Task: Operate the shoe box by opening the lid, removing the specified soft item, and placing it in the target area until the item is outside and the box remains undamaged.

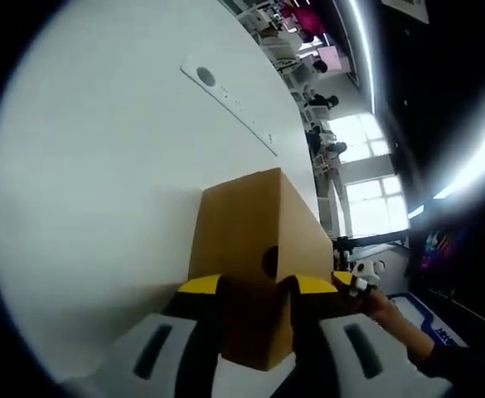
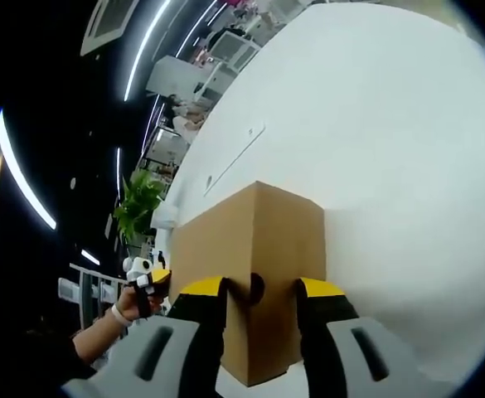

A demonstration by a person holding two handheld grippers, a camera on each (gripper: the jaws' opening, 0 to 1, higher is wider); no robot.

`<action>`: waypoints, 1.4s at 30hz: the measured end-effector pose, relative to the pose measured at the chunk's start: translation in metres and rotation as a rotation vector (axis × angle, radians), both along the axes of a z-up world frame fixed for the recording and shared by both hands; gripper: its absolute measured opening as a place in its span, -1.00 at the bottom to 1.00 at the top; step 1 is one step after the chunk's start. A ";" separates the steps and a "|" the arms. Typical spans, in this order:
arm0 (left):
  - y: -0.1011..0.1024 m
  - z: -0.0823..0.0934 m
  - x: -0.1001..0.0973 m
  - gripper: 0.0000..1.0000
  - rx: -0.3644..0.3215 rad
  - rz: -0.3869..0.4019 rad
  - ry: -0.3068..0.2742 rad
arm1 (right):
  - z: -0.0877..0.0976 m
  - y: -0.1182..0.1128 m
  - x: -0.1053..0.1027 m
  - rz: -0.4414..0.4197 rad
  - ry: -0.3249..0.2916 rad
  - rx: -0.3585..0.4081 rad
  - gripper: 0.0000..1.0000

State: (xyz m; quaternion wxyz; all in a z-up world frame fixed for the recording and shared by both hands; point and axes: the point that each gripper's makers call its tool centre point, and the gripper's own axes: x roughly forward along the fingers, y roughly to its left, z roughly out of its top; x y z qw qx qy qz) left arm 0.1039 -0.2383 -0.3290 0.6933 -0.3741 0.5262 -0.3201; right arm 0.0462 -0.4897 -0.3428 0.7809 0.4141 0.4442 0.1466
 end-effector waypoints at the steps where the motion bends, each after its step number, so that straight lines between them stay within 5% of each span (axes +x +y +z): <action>1: 0.001 -0.001 -0.001 -0.37 -0.001 -0.001 0.002 | 0.000 0.000 0.000 0.000 -0.002 0.001 -0.34; 42: 0.002 0.006 -0.034 -0.37 -0.009 0.078 0.021 | 0.002 0.003 -0.002 0.045 -0.009 0.009 -0.33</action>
